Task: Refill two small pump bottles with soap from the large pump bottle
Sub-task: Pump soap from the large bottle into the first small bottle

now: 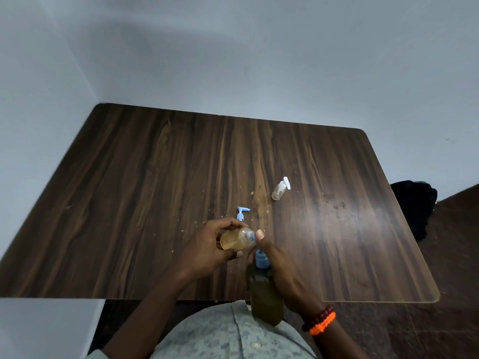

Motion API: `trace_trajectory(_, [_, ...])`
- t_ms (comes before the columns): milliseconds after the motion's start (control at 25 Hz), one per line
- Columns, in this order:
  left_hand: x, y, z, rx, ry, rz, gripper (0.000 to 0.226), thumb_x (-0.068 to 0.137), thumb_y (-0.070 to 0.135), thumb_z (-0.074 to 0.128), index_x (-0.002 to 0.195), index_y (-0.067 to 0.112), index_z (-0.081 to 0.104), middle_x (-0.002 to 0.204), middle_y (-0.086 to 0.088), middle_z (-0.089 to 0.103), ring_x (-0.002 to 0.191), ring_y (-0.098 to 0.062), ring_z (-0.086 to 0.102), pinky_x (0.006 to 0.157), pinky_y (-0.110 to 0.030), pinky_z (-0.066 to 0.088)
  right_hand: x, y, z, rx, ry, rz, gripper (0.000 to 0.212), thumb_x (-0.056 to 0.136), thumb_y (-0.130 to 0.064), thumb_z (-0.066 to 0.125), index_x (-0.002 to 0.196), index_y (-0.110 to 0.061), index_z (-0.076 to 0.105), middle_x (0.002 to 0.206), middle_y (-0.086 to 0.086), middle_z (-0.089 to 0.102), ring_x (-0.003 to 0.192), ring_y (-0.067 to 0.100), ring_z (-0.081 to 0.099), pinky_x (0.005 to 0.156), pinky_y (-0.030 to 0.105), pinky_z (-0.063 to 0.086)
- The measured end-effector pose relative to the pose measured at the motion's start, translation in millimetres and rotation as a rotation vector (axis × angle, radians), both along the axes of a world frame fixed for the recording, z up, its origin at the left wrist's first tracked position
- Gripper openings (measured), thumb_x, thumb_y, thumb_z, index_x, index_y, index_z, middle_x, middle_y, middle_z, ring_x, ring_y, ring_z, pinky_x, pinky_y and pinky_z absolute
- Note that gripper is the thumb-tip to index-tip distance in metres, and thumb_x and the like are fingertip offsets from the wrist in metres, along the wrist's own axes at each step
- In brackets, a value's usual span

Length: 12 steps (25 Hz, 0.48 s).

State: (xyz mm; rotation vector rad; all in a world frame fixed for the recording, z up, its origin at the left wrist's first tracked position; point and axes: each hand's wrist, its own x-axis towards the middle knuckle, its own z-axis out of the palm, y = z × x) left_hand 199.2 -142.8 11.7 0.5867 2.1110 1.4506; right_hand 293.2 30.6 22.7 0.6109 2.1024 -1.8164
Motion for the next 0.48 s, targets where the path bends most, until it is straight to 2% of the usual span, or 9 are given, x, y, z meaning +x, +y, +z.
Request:
trace_trajectory(40, [0, 0, -1, -0.001, -0.007, -0.003, 0.043, 0.082, 0.004, 0.086, 0.119, 0.022, 0.073, 0.118, 0.004, 0.076, 0.113, -0.016, 0.073, 0.096, -0.051, 0.062, 4, 2, -5, 0.04, -0.01, 0.049, 0.065, 0.068, -0.095, 0.053, 0.095, -0.038, 0.069, 0.091, -0.011, 0.074, 0.082, 0.003, 0.07, 0.071, 0.019, 0.054])
trace_trajectory(120, [2, -1, -5, 0.001, -0.029, -0.021, 0.042, 0.081, 0.002, 0.086, 0.115, 0.025, 0.074, 0.115, 0.005, 0.078, 0.109, -0.014, 0.075, 0.095, -0.049, 0.063, 14, 8, -18, 0.046, -0.012, 0.123, 0.077, 0.052, -0.09, 0.074, 0.111, -0.042, 0.067, 0.105, -0.023, 0.077, 0.092, -0.003, 0.074, 0.072, 0.015, 0.059])
trace_trajectory(200, [5, 0, -9, -0.014, -0.046, -0.052, 0.045, 0.079, 0.003, 0.086, 0.112, 0.031, 0.074, 0.113, 0.008, 0.078, 0.107, -0.013, 0.076, 0.094, -0.047, 0.064, 24, 13, -28, 0.027, -0.02, 0.193, 0.076, 0.054, -0.072, 0.089, 0.12, -0.046, 0.063, 0.121, -0.022, 0.074, 0.107, 0.0, 0.074, 0.086, 0.02, 0.062])
trace_trajectory(320, [12, 6, -16, -0.016, -0.067, -0.087, 0.046, 0.077, 0.006, 0.087, 0.111, 0.034, 0.073, 0.112, 0.009, 0.079, 0.107, -0.014, 0.076, 0.094, -0.049, 0.064, 34, 20, -36, 0.016, -0.001, 0.187, 0.068, 0.062, -0.053, 0.095, 0.122, -0.049, 0.063, 0.127, -0.013, 0.074, 0.115, 0.012, 0.073, 0.101, 0.034, 0.059])
trace_trajectory(400, [15, 8, -20, -0.007, -0.078, -0.09, 0.044, 0.074, 0.016, 0.088, 0.111, 0.035, 0.073, 0.112, 0.009, 0.079, 0.106, -0.015, 0.077, 0.093, -0.05, 0.064, 42, 23, -40, 0.018, 0.01, 0.182, 0.071, 0.063, -0.047, 0.096, 0.125, -0.045, 0.063, 0.128, -0.012, 0.075, 0.118, 0.012, 0.072, 0.105, 0.037, 0.057])
trace_trajectory(480, [16, 9, -24, -0.011, -0.083, -0.081, 0.045, 0.07, 0.029, 0.088, 0.111, 0.037, 0.073, 0.112, 0.011, 0.079, 0.106, -0.013, 0.077, 0.093, -0.049, 0.064, 54, 23, -42, 0.057, 0.025, 0.197, 0.079, 0.064, -0.044, 0.098, 0.132, -0.047, 0.058, 0.127, -0.009, 0.075, 0.117, 0.013, 0.073, 0.104, 0.038, 0.058])
